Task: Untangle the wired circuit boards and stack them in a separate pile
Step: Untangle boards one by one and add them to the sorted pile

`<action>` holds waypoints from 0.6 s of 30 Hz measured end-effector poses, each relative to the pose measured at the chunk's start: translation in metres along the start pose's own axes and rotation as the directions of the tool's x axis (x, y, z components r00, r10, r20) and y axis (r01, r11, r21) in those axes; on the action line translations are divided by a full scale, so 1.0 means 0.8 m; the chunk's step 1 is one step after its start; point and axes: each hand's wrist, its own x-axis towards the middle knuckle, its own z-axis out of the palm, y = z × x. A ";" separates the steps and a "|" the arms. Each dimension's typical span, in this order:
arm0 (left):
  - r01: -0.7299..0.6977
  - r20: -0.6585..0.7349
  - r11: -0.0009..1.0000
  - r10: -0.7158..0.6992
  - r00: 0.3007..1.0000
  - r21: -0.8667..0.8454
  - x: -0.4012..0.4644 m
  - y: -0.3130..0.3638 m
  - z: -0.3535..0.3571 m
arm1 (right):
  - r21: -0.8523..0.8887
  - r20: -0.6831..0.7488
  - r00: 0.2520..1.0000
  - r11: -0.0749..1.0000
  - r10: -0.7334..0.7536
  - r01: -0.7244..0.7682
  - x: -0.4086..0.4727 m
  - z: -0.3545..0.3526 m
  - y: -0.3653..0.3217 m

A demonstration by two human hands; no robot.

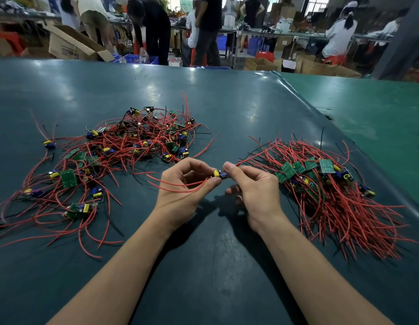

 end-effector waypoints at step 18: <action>-0.022 -0.016 0.999 0.021 1.000 -0.035 -0.002 0.011 0.000 | 0.197 -0.502 0.859 0.954 -0.100 0.226 0.034 -0.030 -0.014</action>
